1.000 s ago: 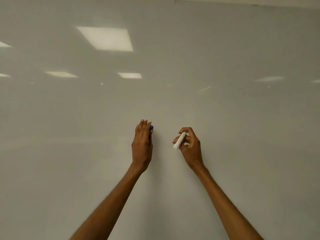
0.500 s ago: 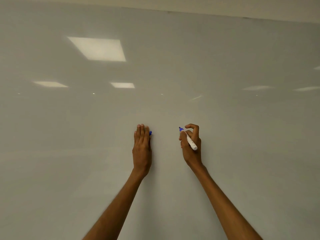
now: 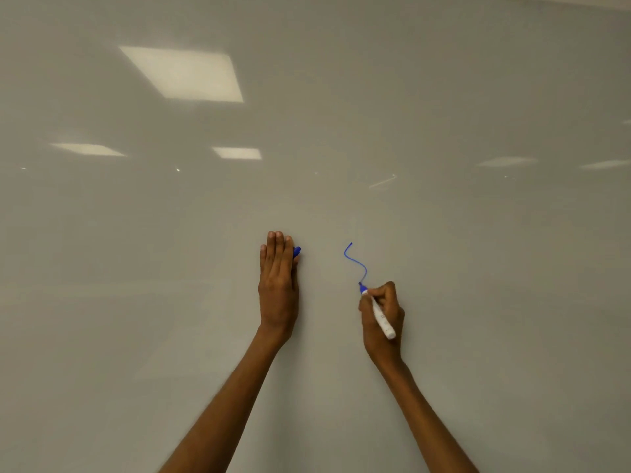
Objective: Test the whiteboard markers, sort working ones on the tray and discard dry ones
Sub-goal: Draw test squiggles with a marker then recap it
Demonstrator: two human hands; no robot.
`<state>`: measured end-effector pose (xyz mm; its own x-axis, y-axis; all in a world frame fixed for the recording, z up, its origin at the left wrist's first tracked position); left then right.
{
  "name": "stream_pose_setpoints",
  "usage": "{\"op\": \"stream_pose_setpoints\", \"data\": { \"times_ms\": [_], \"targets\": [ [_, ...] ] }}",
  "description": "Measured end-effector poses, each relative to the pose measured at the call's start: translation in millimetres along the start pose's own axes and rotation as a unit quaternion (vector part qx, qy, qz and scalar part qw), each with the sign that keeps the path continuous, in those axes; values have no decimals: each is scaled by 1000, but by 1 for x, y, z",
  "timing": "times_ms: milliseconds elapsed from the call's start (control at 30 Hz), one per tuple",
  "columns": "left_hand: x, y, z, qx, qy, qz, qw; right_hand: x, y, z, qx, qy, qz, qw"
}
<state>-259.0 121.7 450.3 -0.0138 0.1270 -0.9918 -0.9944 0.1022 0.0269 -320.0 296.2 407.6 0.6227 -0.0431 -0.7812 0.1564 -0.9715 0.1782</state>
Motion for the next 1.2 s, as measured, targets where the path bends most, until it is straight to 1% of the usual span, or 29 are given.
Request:
{"op": "stream_pose_setpoints", "data": {
  "times_ms": [67,100,233,300,400,533,600,667,767,833,933,967,1067,1100,1133,1200],
  "targets": [
    [1,2,0,2,0,5,1000,6,0,0,3,3,-47,999],
    [0,2,0,3,-2,7,1000,2,0,-4,-7,-2,-47,999],
    [0,1,1,3,-1,6,1000,-47,-1,-32,-55,-36,36,997],
    [1,0,0,1,0,2,1000,-61,1,-38,-58,-34,33,997],
    [1,-1,0,2,-2,-8,1000,-54,-1,-28,-49,-34,2,998],
    [0,-3,2,2,-5,-18,1000,-29,-15,-5,-84,1,52,995],
    [0,-3,2,2,-4,-19,1000,-22,-20,-2,-72,1,40,997],
    [0,-1,1,4,-8,-18,1000,-27,-24,-8,-76,-8,40,996],
    [0,-1,0,-1,-9,-20,1000,-55,-27,-21,-93,-11,73,993],
    [1,-2,-1,-2,-6,-20,1000,-68,-26,-28,-95,-15,63,993],
    [0,-2,0,-2,-11,-22,1000,-64,-24,-24,-97,-13,21,995],
    [0,-3,0,0,-14,-24,1000,-59,-26,-21,-101,-8,21,995],
    [-1,-6,1,12,-20,-39,999,-41,-36,-7,-112,24,61,991],
    [0,-7,2,17,-21,-46,999,-35,-38,-4,-108,31,62,992],
    [0,-8,2,22,-24,-51,998,-29,-40,-2,-100,33,50,993],
    [0,-13,6,39,-63,-61,995,-18,-44,-2,-90,43,18,995]
  ]
}}
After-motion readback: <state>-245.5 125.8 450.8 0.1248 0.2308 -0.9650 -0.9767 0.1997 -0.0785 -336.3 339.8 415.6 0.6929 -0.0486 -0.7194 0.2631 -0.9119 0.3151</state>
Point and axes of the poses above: each hand's wrist, its own x-axis away from the middle knuckle, its own y-axis out of the palm, z = x × y, the point moved 1 cm from there along -x, towards the middle knuckle, and after that the axes turned 3 degrees about -y, right-handed, at the moved point
